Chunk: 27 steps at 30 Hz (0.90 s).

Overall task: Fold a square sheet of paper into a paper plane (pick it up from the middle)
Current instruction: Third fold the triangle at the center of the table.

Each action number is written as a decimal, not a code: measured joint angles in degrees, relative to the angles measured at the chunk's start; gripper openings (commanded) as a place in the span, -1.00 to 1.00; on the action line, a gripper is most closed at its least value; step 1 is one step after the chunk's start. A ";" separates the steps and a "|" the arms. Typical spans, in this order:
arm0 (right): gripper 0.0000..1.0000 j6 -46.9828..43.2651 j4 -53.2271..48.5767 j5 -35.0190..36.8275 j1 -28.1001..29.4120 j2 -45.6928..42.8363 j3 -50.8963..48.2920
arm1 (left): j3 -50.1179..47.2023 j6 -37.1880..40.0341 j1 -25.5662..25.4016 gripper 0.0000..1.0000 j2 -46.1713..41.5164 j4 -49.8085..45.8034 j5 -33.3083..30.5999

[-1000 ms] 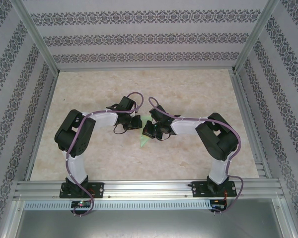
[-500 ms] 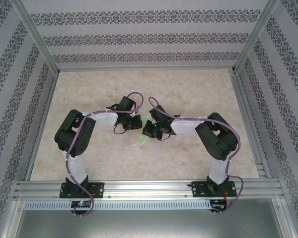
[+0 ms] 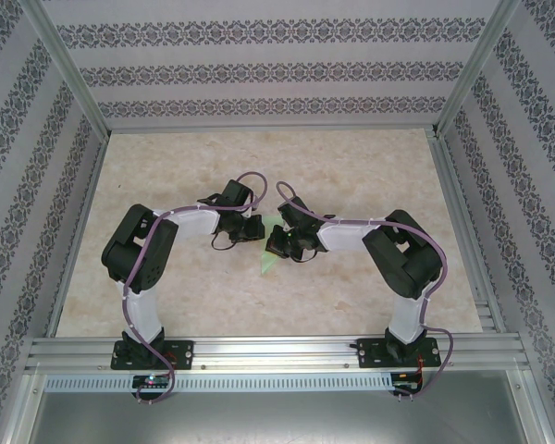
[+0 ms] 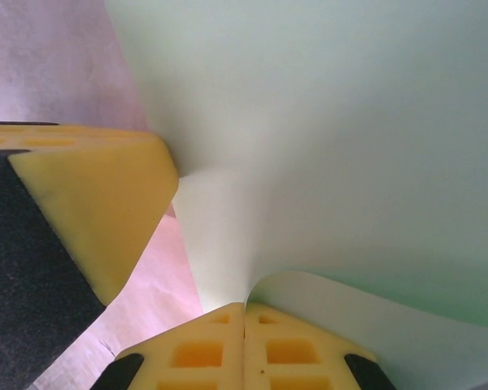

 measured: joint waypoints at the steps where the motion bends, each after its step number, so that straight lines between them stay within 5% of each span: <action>1: -0.89 0.02 -0.02 0.02 0.00 0.07 0.00 | 0.00 0.00 0.00 -0.79 0.00 0.00 0.00; 27: -0.23 -0.20 1.22 -0.87 0.02 0.20 0.52 | -7.13 -4.09 6.27 -0.66 -11.45 0.09 -1.51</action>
